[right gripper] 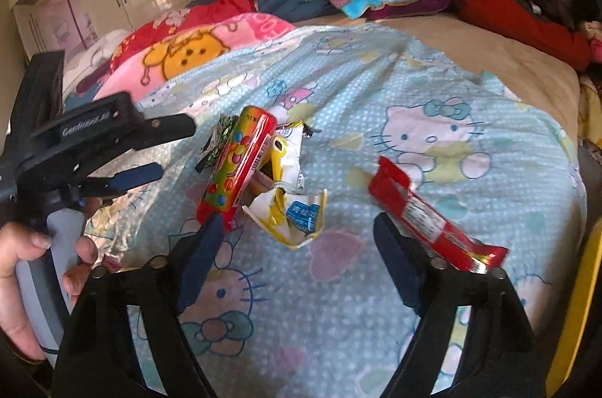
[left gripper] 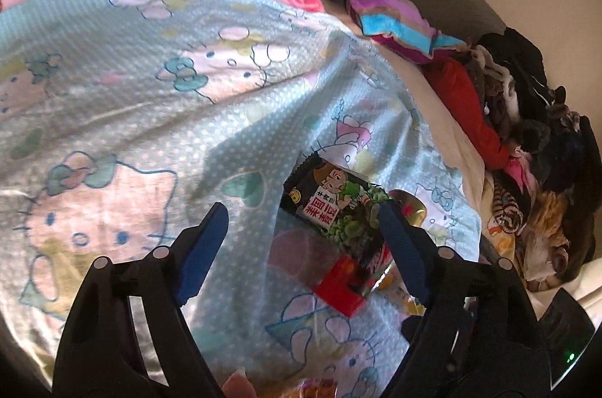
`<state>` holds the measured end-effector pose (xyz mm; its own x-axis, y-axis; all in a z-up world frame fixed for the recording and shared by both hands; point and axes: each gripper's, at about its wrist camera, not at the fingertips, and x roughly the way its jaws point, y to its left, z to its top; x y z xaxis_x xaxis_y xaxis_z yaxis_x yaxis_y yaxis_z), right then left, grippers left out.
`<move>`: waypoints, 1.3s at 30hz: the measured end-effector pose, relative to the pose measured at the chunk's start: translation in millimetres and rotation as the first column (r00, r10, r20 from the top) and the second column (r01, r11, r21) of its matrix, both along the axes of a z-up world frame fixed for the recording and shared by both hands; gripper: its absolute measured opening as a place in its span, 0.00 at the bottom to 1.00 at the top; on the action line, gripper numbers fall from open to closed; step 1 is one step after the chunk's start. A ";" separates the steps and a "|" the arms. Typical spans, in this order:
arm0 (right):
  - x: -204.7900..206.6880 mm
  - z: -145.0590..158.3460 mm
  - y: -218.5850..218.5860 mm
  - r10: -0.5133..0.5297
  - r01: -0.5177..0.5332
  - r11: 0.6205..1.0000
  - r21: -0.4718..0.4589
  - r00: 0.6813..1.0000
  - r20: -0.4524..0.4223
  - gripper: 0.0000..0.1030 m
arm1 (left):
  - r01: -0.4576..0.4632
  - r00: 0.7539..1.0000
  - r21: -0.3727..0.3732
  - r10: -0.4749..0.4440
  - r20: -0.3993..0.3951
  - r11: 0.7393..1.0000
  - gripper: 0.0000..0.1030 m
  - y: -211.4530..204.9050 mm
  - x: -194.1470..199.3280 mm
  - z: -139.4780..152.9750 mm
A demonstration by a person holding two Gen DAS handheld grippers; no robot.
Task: Collect trash
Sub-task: 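Grasp a small dark wrapper with the left gripper while the right grasps a yellow-white wrapper, then lift both held wrappers and carry them over the yellow-rimmed bin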
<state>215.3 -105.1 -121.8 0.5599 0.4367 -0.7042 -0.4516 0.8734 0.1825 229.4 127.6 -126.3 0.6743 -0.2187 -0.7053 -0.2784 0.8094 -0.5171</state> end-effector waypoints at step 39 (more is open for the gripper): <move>-59.7 22.5 -70.9 -0.071 0.072 0.993 0.092 0.997 -0.022 0.21 | 0.028 0.998 -0.203 -0.017 0.052 0.979 0.06 -21.9 -27.4 -2.3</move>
